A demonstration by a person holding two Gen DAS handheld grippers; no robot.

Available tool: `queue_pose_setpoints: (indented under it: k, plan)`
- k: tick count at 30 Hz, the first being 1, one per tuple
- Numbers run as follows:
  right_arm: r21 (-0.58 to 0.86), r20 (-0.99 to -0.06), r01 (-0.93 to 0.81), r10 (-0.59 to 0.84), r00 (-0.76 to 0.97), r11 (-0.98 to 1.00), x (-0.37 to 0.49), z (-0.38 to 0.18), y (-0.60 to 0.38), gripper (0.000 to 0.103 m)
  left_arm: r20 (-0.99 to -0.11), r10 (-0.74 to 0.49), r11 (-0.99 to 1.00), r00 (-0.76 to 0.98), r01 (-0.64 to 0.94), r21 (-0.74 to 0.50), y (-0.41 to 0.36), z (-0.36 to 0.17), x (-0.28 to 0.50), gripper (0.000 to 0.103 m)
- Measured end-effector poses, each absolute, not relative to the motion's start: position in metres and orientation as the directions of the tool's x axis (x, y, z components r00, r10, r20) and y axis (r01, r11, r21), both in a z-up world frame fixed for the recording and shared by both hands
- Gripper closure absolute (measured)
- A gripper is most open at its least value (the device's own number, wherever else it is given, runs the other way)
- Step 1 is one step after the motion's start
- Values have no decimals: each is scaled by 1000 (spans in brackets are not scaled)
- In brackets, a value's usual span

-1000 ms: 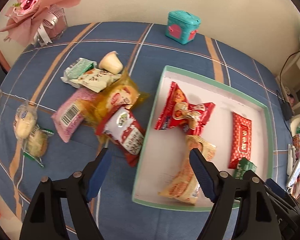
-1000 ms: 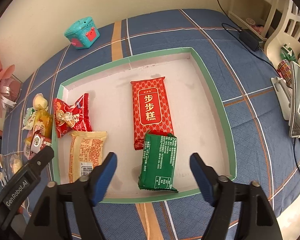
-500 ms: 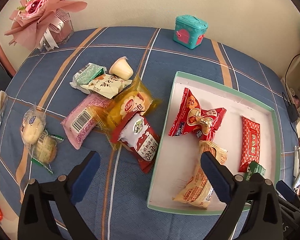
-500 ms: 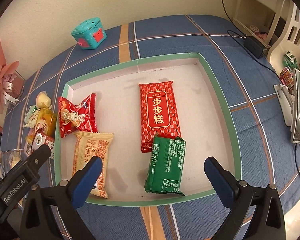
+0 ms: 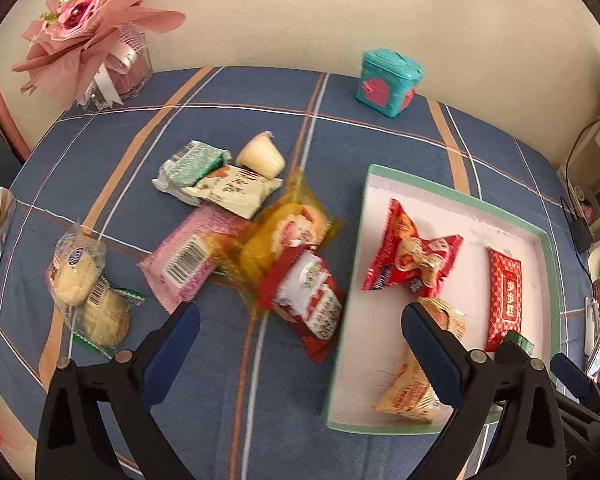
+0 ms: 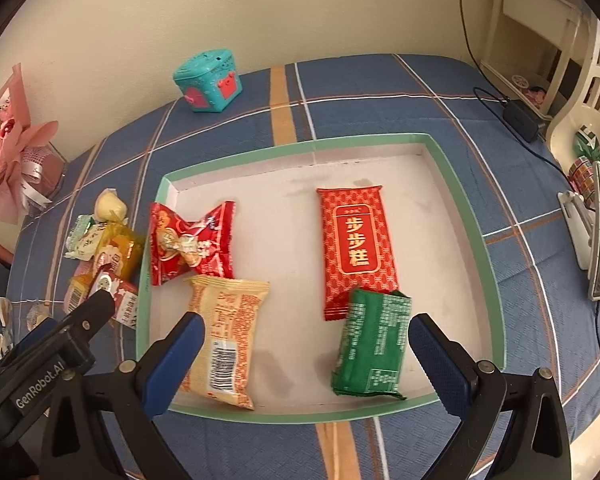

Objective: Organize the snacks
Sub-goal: 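Move both open tools back over the snack pile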

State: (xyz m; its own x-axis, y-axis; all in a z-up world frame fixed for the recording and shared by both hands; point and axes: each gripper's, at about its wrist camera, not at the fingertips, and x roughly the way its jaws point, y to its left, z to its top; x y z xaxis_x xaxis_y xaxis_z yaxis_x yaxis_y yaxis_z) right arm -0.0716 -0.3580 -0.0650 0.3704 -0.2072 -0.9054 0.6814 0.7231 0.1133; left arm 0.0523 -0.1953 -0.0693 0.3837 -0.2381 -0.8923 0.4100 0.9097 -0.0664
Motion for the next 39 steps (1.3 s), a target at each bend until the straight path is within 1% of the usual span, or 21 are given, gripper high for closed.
queue_pose_setpoints:
  k: [9,14,24,28,33,37,39]
  plan:
    - [151,-901,635,-158,403,757,-48,-73,-330,0,-894,-236,929,381,358,-93,-159,-69,77,2]
    - [143,-906,602,-141,399,786,-33,-80,-308,0,-891,-231,941,390,323,-103,-132,-65,94,2]
    - [166,-889,472,-75,451,866,7,-76,-254,0,-908,-187,971,374,213,-112,-68,-66,126,2]
    - [127,-889,432,-91,449,893,22,-78,-237,0,-916,-171,976,362,191,-106,-51,-72,137,2]
    - [47,-898,406,-139,416,913,36,-88,-229,1,-934,-107,986,341,154,-57,-32,-85,153,2]
    - [25,-900,385,-146,410,923,46,-93,-225,2,-946,-66,988,318,156,-17,-27,-99,162,2]
    - [-7,-898,363,-165,407,932,51,-95,-220,6,-952,-53,987,302,159,-5,-27,-107,166,2]
